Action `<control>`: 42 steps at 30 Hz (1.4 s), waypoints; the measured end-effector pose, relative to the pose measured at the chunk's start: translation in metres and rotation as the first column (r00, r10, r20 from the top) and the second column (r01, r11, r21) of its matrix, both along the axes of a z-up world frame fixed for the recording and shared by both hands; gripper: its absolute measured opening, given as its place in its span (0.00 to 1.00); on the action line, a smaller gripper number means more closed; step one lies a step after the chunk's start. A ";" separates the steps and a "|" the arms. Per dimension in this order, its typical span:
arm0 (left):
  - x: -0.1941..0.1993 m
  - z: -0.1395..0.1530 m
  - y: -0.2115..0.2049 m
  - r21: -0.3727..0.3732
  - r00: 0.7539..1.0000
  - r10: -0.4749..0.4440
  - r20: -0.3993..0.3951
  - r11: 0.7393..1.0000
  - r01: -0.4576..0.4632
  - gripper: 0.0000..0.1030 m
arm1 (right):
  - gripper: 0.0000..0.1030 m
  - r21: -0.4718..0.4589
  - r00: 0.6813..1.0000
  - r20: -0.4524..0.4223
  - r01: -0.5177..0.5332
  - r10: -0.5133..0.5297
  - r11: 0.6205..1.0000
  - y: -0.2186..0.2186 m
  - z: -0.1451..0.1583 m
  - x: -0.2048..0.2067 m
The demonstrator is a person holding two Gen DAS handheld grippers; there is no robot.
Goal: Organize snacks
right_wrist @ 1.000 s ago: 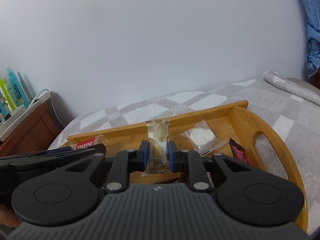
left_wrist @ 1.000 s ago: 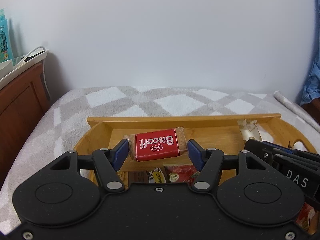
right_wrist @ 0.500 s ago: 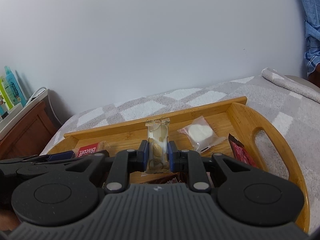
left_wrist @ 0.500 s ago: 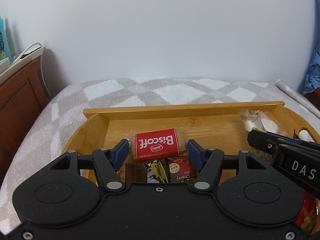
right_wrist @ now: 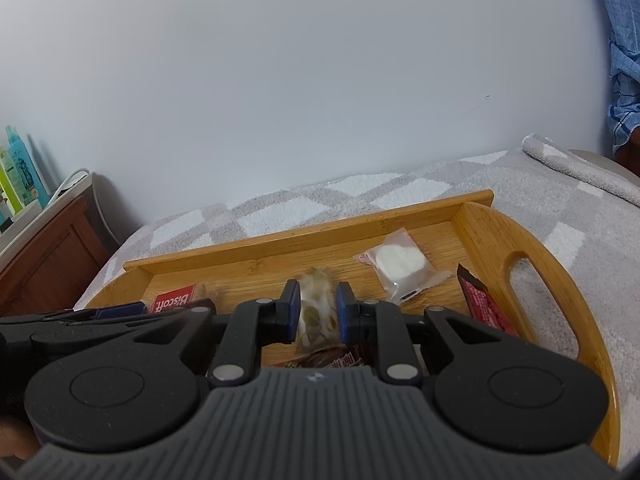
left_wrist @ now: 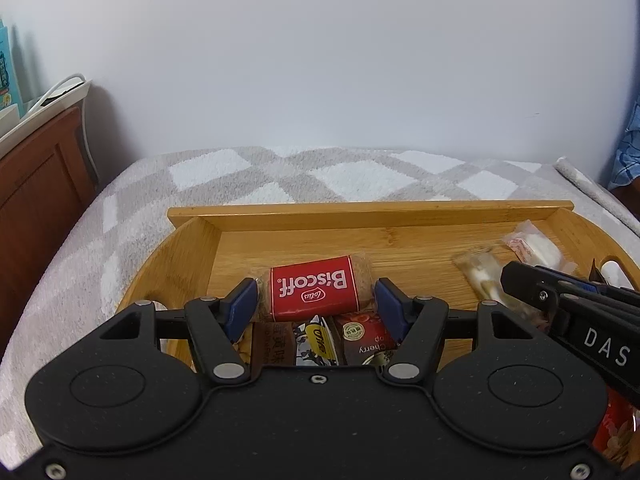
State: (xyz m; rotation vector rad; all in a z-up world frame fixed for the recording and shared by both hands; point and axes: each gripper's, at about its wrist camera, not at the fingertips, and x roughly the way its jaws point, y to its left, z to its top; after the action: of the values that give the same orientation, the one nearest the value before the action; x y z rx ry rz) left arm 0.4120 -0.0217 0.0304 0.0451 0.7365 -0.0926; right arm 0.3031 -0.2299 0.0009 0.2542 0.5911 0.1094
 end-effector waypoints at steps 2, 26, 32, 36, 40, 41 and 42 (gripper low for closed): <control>0.002 -0.002 0.001 -0.001 1.000 0.006 -0.015 1.000 -0.006 0.61 | 0.25 0.002 1.000 -0.001 -0.002 0.002 1.000 0.000 0.000 0.000; -0.065 0.056 0.002 0.026 0.999 -0.001 0.043 1.000 0.000 0.83 | 0.73 -0.027 0.994 0.110 0.008 -0.005 1.000 -0.015 0.043 -0.062; -0.109 0.071 0.003 0.013 0.998 -0.004 0.058 1.000 0.003 0.90 | 0.81 0.012 0.989 0.142 0.037 -0.039 0.999 -0.035 0.057 -0.098; -0.139 0.076 0.004 0.009 0.998 -0.009 0.068 1.000 0.008 0.91 | 0.83 0.025 0.988 0.147 0.049 -0.053 0.998 -0.040 0.056 -0.129; -0.168 0.076 0.007 -0.003 0.998 -0.012 0.059 1.000 0.012 0.92 | 0.86 0.011 0.987 0.151 0.056 -0.057 0.998 -0.041 0.051 -0.161; -0.174 0.075 0.008 -0.005 0.998 -0.014 0.056 1.000 0.014 0.92 | 0.87 0.002 0.987 0.152 0.060 -0.059 0.998 -0.041 0.049 -0.168; -0.181 0.074 0.009 -0.006 0.998 -0.012 0.055 1.000 0.013 0.92 | 0.87 -0.009 0.987 0.152 0.062 -0.060 0.998 -0.041 0.047 -0.176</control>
State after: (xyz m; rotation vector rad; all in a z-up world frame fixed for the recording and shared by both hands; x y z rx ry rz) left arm 0.2308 -0.0123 0.1045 0.0456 0.6811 -0.1056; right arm 0.1275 -0.2710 0.0479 0.2483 0.4323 0.0653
